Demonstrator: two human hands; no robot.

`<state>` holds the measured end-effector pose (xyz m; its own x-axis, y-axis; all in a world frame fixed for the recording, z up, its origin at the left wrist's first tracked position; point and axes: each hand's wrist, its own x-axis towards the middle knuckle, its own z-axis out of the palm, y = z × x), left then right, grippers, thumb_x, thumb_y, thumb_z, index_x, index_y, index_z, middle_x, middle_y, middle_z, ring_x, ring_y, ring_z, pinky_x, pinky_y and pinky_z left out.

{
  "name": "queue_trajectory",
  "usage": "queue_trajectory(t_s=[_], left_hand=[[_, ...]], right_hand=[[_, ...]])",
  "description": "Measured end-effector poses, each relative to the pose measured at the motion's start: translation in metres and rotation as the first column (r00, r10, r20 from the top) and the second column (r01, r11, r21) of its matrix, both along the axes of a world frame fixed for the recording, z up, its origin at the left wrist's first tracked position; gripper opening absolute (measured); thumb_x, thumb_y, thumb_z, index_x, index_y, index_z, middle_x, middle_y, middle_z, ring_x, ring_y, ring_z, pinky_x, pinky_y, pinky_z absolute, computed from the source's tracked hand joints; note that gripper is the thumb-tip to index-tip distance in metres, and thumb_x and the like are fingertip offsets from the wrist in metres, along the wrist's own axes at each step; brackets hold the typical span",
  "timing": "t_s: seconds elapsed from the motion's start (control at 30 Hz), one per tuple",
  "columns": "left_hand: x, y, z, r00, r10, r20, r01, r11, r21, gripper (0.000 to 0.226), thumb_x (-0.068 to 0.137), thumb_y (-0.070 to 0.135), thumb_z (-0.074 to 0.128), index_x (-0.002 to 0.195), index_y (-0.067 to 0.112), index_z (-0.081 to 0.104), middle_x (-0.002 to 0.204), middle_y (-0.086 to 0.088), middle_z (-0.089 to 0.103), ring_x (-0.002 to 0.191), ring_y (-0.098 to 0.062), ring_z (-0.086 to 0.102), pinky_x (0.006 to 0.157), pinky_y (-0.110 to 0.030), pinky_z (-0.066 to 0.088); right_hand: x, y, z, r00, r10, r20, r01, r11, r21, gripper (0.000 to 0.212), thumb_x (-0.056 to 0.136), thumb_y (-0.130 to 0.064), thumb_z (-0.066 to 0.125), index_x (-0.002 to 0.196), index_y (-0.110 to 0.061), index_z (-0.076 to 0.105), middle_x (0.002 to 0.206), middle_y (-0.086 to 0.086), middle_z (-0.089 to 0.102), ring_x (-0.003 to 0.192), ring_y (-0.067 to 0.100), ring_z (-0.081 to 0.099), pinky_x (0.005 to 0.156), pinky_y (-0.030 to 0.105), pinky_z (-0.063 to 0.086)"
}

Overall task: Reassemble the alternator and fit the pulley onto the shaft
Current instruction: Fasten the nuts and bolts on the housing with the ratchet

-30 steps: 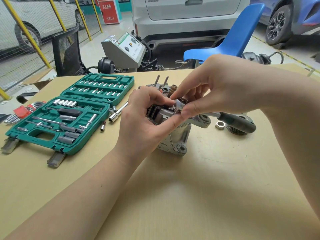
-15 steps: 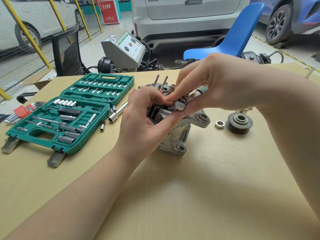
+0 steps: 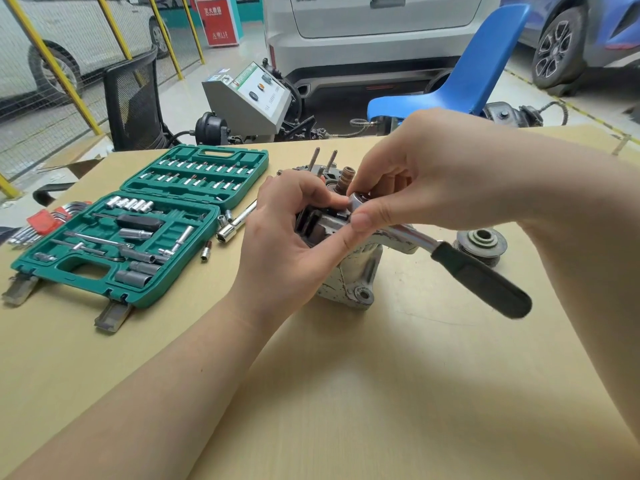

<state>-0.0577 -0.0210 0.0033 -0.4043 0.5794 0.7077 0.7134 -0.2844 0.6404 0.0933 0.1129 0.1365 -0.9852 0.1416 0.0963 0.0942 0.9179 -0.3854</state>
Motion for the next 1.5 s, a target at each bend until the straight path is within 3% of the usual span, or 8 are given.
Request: queue_trajectory(t_s=[0.17,0.27,0.47,0.77,1.0,1.2,1.33,1.5], left_hand=[[-0.0017,0.0022,-0.0016,1.000,-0.005,0.003,0.005,1.000,0.004,0.042,0.088,0.034,0.093,0.109,0.032,0.057,0.111,-0.005,0.070,0.103,-0.042,0.069,0.084,-0.061,0.057],[-0.0031,0.0021,-0.0029,1.000,-0.001,0.008,0.001,1.000,0.001,0.042,0.088,0.034,0.093,0.109,0.031,0.057,0.111,-0.004,0.070,0.105,-0.042,0.069,0.086,-0.061,0.057],[-0.0007,0.0003,-0.0010,1.000,-0.005,0.031,0.004,1.000,0.031,0.047,0.086,0.034,0.095,0.109,0.019,0.057,0.106,-0.001,0.077,0.110,-0.025,0.075,0.095,-0.041,0.060],[-0.0023,-0.0005,-0.0022,1.000,-0.002,0.004,0.002,1.000,0.015,0.043,0.088,0.042,0.091,0.110,0.026,0.058,0.108,-0.003,0.072,0.105,-0.038,0.071,0.086,-0.057,0.058],[-0.0067,0.0018,-0.0051,0.999,-0.026,0.023,0.027,1.000,-0.007,0.045,0.088,0.036,0.092,0.110,0.027,0.054,0.114,-0.009,0.068,0.103,-0.042,0.069,0.084,-0.063,0.057],[-0.0039,-0.0024,0.0002,0.998,-0.060,0.022,0.060,0.998,0.014,0.054,0.083,0.032,0.096,0.111,0.011,0.054,0.108,-0.003,0.077,0.115,-0.018,0.074,0.103,-0.022,0.052],[-0.0035,-0.0050,-0.0004,0.999,-0.045,0.015,0.045,0.999,-0.020,0.062,0.073,0.040,0.099,0.113,0.019,0.056,0.113,0.001,0.075,0.114,-0.032,0.072,0.099,-0.050,0.058],[-0.0017,-0.0040,0.0002,0.999,-0.040,0.021,0.040,0.999,-0.013,0.057,0.078,0.035,0.098,0.113,0.020,0.056,0.112,-0.002,0.076,0.112,-0.034,0.072,0.095,-0.054,0.058]], right_hand=[[0.0018,0.0034,0.0014,0.999,0.047,-0.013,-0.047,0.995,-0.083,0.044,0.064,-0.060,0.079,0.106,-0.046,0.078,0.090,-0.016,0.074,0.085,0.007,0.070,0.079,0.043,0.059],[-0.0006,0.0058,-0.0012,0.997,0.061,-0.038,-0.064,0.996,-0.069,0.037,0.071,-0.047,0.085,0.107,-0.046,0.078,0.094,-0.013,0.074,0.087,0.010,0.070,0.079,0.043,0.058],[0.0007,0.0031,-0.0038,1.000,0.030,-0.008,-0.030,1.000,-0.009,0.045,0.073,-0.072,0.063,0.089,-0.033,0.078,0.075,-0.011,0.073,0.067,0.010,0.066,0.064,0.043,0.057],[-0.0010,0.0011,-0.0033,0.999,0.042,0.005,-0.042,0.999,0.001,0.034,0.080,-0.062,0.066,0.103,-0.040,0.079,0.077,-0.019,0.073,0.072,0.004,0.067,0.068,0.042,0.058],[-0.0019,0.0081,-0.0059,0.993,0.111,-0.044,-0.113,0.993,-0.036,0.041,0.079,-0.034,0.083,0.117,-0.043,0.076,0.105,-0.016,0.071,0.100,0.013,0.066,0.086,0.046,0.055],[-0.0008,0.0092,-0.0051,0.999,0.006,-0.032,-0.009,0.996,-0.093,0.046,0.065,-0.062,0.077,0.100,-0.032,0.079,0.081,-0.022,0.074,0.078,-0.001,0.070,0.078,0.036,0.060],[-0.0017,0.0040,-0.0051,0.999,-0.012,-0.052,0.009,0.998,-0.059,0.036,0.072,-0.063,0.072,0.093,-0.035,0.080,0.078,-0.022,0.073,0.073,0.002,0.069,0.073,0.040,0.059],[-0.0010,0.0018,-0.0032,0.999,-0.022,-0.038,0.020,0.999,-0.047,0.036,0.073,-0.067,0.065,0.089,-0.039,0.080,0.075,-0.016,0.073,0.069,0.008,0.067,0.067,0.040,0.058]])
